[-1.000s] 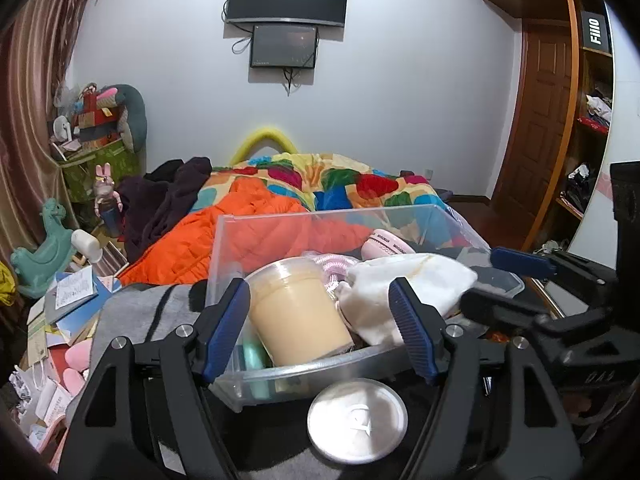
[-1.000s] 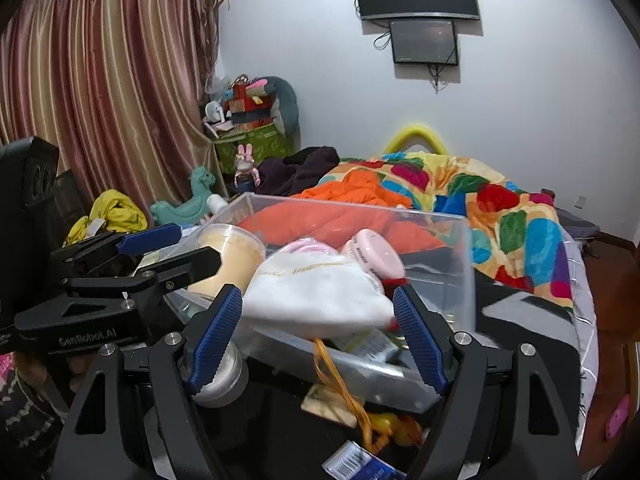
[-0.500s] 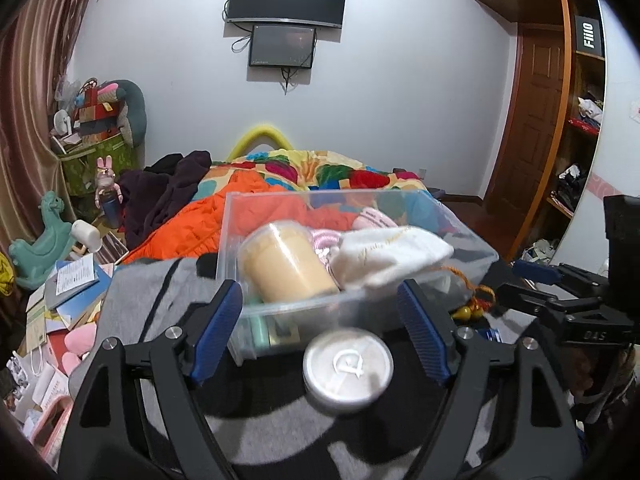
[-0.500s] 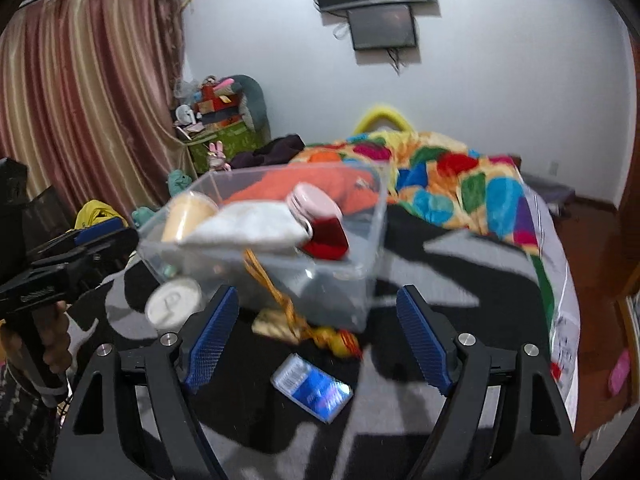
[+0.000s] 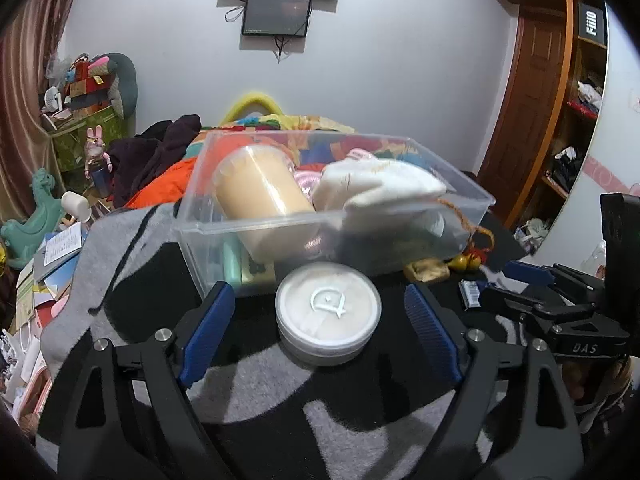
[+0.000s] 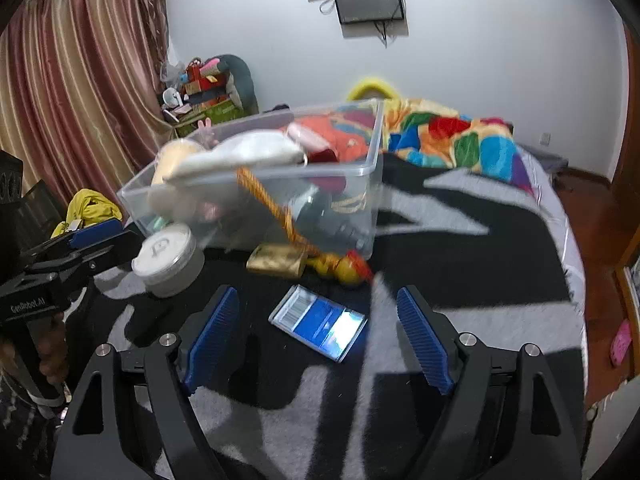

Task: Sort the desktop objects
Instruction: 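Grasp white round tin with left gripper while right gripper grasps blue Mex card box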

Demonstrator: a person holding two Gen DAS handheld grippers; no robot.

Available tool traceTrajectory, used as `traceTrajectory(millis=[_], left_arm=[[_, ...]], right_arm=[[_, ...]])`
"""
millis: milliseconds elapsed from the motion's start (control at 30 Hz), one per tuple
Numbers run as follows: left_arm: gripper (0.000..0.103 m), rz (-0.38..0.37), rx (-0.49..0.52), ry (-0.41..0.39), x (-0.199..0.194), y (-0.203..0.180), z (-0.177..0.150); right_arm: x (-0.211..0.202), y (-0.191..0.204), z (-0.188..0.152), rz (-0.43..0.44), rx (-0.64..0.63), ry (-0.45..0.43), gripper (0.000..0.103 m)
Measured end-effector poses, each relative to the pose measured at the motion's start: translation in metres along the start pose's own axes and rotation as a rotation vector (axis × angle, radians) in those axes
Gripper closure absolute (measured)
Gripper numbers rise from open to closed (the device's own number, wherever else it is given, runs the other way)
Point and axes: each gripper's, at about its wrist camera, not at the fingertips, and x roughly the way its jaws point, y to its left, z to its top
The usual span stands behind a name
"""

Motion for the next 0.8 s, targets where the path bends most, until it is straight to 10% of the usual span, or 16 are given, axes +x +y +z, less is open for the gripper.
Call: traceTrajectory(millis=[433, 800], left_arm=[[0.009, -0.046, -0.053, 0.136, 0.037, -0.002, -0.003], [0.007, -0.029, -0.037, 0.206, 0.060, -0.013, 0.000]], right_arm=[[0.012, 0.009, -0.010, -0.056, -0.009, 0.013, 0.023], [0.008, 0.014, -0.012, -0.126, -0.055, -0.005, 0.053]])
